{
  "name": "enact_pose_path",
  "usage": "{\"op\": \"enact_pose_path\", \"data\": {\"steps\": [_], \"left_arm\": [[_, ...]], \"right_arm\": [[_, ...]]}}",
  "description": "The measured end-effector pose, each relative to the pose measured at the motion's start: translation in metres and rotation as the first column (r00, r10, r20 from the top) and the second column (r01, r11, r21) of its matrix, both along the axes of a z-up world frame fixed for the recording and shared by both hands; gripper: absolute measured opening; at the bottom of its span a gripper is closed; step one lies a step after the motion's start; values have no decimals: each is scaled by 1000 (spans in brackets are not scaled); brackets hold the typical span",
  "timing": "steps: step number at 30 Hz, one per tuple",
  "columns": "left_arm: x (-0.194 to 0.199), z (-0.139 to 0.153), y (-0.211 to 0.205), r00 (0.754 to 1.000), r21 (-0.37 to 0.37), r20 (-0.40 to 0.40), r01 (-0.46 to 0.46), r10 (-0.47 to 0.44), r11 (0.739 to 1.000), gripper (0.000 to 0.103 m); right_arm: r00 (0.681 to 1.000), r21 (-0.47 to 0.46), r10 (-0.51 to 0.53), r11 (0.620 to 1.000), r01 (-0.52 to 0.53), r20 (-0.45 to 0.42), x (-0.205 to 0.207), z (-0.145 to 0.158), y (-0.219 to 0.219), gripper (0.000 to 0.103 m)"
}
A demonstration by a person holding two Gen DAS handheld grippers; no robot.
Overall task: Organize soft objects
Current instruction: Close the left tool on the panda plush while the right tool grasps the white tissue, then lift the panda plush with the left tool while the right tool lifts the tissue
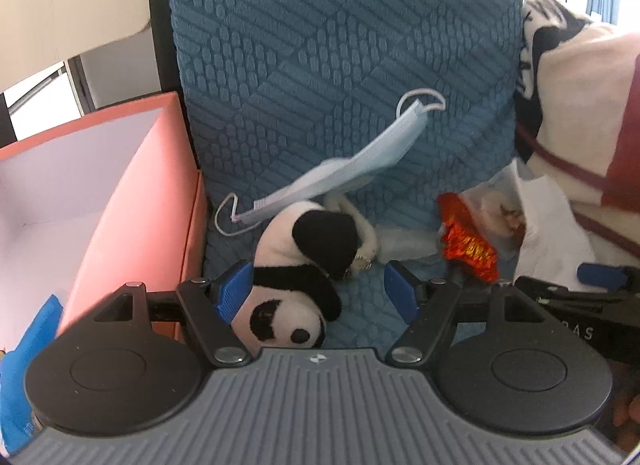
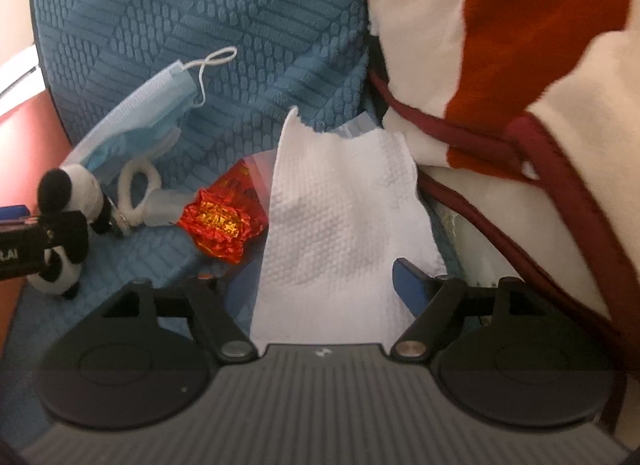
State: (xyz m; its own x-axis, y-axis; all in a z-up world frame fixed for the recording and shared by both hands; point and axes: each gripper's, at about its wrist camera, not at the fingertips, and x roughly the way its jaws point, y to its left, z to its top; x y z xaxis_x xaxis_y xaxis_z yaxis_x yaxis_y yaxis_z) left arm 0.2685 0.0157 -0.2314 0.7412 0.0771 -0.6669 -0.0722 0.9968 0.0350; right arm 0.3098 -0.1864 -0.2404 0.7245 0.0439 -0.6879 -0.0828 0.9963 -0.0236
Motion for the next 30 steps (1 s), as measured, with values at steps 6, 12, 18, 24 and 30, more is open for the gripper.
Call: {"op": "enact_pose_path", "data": {"steps": [6, 12, 18, 24, 30], "left_arm": [[4, -14, -2, 1000, 73, -11, -15, 16, 997, 76], [5, -19, -8, 1000, 138, -17, -4, 6, 990, 76], [7, -31, -15, 1000, 279, -29, -1, 10, 960, 60], [3, -29, -8, 1000, 256, -19, -6, 12, 967, 57], [-7, -19, -2, 999, 144, -25, -27, 31, 989, 57]], "right_arm": [[999, -11, 8, 1000, -9, -31, 7, -10, 4, 76], [999, 6, 13, 1000, -13, -32, 7, -12, 3, 78], [1000, -29, -11, 1000, 11, -22, 2, -9, -1, 53], [998, -13, -55, 998, 55, -31, 2, -4, -12, 19], [997, 1, -64, 998, 64, -49, -2, 0, -14, 14]]}}
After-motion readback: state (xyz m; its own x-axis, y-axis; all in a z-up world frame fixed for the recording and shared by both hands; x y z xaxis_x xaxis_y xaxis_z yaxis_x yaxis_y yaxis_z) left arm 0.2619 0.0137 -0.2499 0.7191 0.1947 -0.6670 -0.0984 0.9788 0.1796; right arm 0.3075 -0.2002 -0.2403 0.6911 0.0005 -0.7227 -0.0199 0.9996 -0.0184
